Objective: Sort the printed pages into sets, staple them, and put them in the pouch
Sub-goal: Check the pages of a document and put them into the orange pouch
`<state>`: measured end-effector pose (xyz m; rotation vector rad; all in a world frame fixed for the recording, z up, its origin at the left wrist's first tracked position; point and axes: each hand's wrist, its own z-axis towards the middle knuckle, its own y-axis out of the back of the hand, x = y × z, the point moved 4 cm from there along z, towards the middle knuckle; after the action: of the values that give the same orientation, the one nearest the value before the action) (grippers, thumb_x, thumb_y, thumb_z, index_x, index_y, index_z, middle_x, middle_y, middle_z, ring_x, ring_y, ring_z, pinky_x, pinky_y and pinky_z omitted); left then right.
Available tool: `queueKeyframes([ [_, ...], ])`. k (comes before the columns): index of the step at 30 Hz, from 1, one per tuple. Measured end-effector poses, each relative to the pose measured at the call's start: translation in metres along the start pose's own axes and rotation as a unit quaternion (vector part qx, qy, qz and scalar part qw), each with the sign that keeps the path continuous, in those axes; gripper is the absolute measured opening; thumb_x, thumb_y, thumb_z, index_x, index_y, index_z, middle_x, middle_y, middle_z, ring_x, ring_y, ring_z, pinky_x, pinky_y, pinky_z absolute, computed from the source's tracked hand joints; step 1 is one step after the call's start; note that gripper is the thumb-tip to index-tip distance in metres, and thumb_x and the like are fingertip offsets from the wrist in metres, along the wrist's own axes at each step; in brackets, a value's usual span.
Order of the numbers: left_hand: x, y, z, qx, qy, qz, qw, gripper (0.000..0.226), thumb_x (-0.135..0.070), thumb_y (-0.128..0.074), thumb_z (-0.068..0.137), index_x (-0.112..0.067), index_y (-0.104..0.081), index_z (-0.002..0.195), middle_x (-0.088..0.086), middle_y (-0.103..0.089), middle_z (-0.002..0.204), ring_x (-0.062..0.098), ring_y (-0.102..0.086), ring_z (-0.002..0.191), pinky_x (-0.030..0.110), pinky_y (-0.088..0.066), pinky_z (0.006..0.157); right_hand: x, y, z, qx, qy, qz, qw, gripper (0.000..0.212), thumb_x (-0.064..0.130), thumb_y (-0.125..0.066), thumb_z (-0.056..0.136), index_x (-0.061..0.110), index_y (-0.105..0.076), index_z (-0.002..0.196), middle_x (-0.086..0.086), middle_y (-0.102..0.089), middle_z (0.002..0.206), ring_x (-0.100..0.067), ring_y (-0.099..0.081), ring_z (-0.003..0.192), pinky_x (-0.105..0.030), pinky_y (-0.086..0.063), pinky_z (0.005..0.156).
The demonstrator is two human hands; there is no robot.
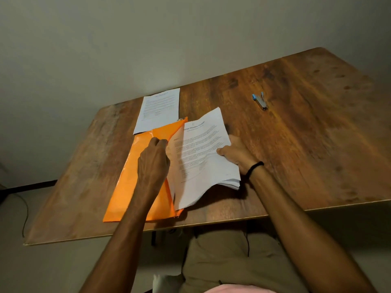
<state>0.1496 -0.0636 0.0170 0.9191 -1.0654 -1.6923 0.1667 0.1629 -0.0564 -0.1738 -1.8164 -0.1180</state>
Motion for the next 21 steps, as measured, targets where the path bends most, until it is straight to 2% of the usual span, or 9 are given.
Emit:
queueKeyframes([
  [2,0.005,0.0,0.001,0.001,0.001,-0.015,1.0,0.036,0.005,-0.06,0.091,-0.004,-0.064,0.126,0.014,-0.064,0.112,0.031,-0.062,0.09,0.03,-0.041,0.062,0.003,-0.003,0.0,-0.021,0.027,-0.038,0.999,0.032,-0.006,-0.058,0.093,0.005,-0.058,0.123,-0.001,-0.065,0.11,-0.015,-0.065,0.091,-0.025,-0.055,0.069],
  [5,0.011,0.002,0.005,-0.002,-0.017,-0.025,1.0,0.037,0.007,-0.061,0.09,-0.003,-0.066,0.125,0.013,-0.065,0.11,0.03,-0.063,0.092,0.028,-0.039,0.063,0.005,0.001,0.003,-0.031,0.039,-0.067,0.996,0.028,-0.003,-0.062,0.092,0.008,-0.062,0.117,-0.002,-0.066,0.11,-0.021,-0.066,0.098,-0.035,-0.059,0.08],
  [9,0.015,0.006,0.007,-0.01,-0.01,-0.05,0.999,0.033,0.003,-0.061,0.093,-0.003,-0.066,0.125,0.014,-0.066,0.114,0.029,-0.063,0.097,0.027,-0.043,0.07,-0.01,0.006,0.011,-0.017,-0.041,0.059,0.997,0.03,-0.011,-0.06,0.09,0.002,-0.065,0.117,-0.007,-0.071,0.111,-0.019,-0.07,0.088,-0.028,-0.058,0.069],
  [13,0.01,0.005,0.004,0.002,-0.008,-0.056,0.998,0.033,0.0,-0.06,0.094,-0.004,-0.066,0.126,0.015,-0.066,0.117,0.031,-0.062,0.098,0.028,-0.044,0.069,-0.03,0.0,0.012,-0.032,-0.103,0.144,0.984,0.028,-0.012,-0.061,0.088,0.002,-0.069,0.112,-0.013,-0.073,0.115,-0.027,-0.072,0.093,-0.039,-0.059,0.083],
  [16,0.005,0.001,0.002,0.011,-0.016,-0.045,0.999,0.032,0.003,-0.06,0.092,-0.005,-0.068,0.123,0.013,-0.065,0.107,0.027,-0.06,0.09,0.028,-0.041,0.062,-0.032,-0.009,0.005,-0.05,-0.059,0.117,0.99,0.028,-0.006,-0.062,0.09,0.007,-0.067,0.114,-0.006,-0.073,0.113,-0.022,-0.072,0.093,-0.038,-0.061,0.082],
  [18,0.004,0.0,0.004,0.011,-0.018,-0.037,0.999,0.027,0.006,-0.058,0.091,-0.005,-0.07,0.113,0.011,-0.063,0.098,0.022,-0.056,0.082,0.027,-0.036,0.057,-0.028,-0.019,-0.002,-0.042,-0.012,0.089,0.995,0.031,-0.001,-0.062,0.091,0.009,-0.062,0.121,-0.002,-0.071,0.116,-0.019,-0.071,0.097,-0.037,-0.061,0.082],
  [21,0.001,0.001,0.008,0.003,-0.013,-0.045,0.999,0.021,0.007,-0.056,0.092,-0.003,-0.071,0.103,0.012,-0.062,0.093,0.024,-0.056,0.081,0.036,-0.043,0.058,-0.026,-0.038,-0.011,-0.012,0.03,0.048,0.998,0.033,0.009,-0.064,0.094,0.015,-0.056,0.125,0.002,-0.069,0.119,-0.016,-0.069,0.104,-0.039,-0.06,0.086],
])
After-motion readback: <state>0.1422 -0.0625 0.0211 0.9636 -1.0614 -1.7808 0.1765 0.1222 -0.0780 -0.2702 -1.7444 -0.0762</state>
